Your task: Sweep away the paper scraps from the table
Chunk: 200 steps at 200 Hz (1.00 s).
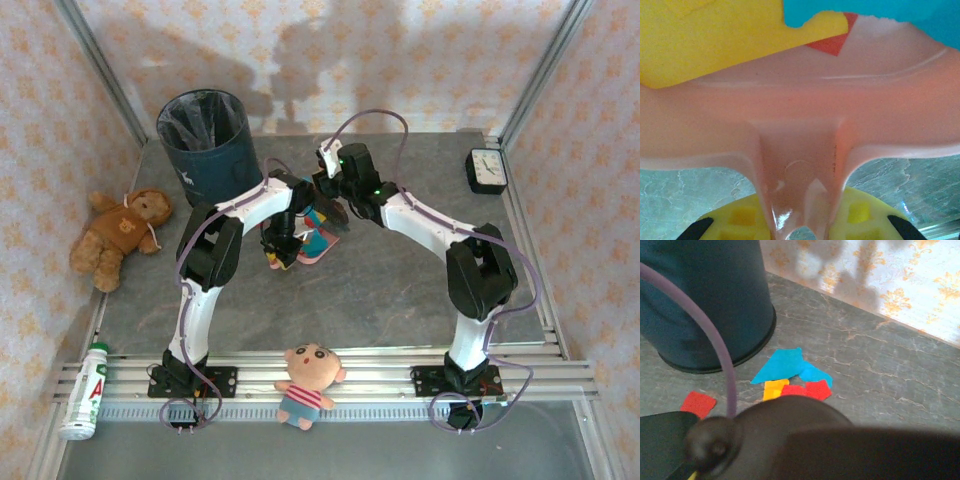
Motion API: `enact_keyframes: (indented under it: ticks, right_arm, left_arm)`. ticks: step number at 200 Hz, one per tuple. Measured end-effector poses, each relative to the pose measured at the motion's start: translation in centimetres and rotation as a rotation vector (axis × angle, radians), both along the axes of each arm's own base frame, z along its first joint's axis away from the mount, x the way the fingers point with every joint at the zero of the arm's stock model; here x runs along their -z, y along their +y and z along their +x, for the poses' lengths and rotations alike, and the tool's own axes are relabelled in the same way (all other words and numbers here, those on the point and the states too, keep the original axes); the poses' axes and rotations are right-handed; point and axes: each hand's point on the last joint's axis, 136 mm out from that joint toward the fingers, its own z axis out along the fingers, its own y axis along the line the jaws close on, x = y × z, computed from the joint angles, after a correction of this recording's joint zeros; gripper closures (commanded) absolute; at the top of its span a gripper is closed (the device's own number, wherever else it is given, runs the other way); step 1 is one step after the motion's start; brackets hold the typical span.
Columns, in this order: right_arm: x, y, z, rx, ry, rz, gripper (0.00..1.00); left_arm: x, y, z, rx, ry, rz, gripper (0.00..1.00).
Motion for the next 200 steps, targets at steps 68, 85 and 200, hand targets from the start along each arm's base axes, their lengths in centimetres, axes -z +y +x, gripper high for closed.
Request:
enact_keyframes:
  ticks: [68, 85, 200]
  right_arm:
    - [-0.1, -0.1, -1.4, -0.024, 0.047, 0.01, 1.0]
    - [-0.1, 0.0, -2.0, -0.03, 0.059, 0.012, 1.0]
    - [-0.5, -2.5, -4.2, 0.062, 0.103, 0.012, 1.0]
  left_arm:
    - [0.0, 0.0, 0.0, 0.0, 0.0, 0.0, 1.0]
    - [0.1, 0.1, -0.1, 0.0, 0.0, 0.0, 1.0]
    - [-0.9, -0.1, -1.5, 0.016, -0.035, -0.02, 1.0]
